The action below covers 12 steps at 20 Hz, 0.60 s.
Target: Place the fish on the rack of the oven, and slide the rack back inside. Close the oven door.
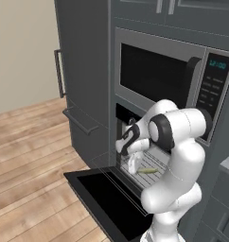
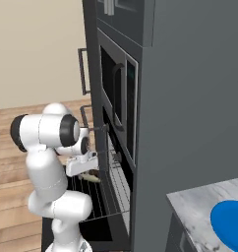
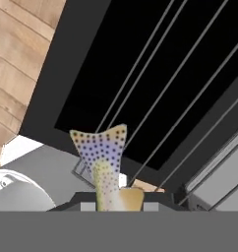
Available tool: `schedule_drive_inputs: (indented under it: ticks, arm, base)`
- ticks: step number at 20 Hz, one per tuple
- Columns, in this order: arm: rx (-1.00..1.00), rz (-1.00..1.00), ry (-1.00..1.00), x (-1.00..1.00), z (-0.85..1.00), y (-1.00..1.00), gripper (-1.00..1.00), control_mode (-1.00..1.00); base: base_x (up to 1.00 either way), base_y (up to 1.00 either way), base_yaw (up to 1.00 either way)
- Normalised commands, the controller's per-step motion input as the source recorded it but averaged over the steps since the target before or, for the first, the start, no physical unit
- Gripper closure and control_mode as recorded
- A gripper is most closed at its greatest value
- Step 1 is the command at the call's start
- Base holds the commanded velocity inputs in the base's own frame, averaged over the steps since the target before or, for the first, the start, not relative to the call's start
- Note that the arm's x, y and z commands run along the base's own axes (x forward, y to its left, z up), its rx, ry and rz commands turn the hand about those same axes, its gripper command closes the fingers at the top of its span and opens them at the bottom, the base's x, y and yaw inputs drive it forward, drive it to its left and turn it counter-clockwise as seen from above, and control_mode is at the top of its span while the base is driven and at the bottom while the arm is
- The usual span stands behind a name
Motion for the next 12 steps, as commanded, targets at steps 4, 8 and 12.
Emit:
schedule_drive_inputs:
  ticks: [4,8,12]
  arm:
    - [0.00,-0.04,-0.26,0.33,-0.43,0.15,1.00,-1.00]
    - [0.00,-0.05,-0.13,0.49,-0.37,0.12,1.00,-1.00]
    - [0.00,-0.06,-0.01,0.61,-0.30,0.04,1.00,-1.00]
  base:
    - [0.00,0.00,0.00]
    - [0.00,0.00,0.00]
    - [0.00,0.00,0.00]
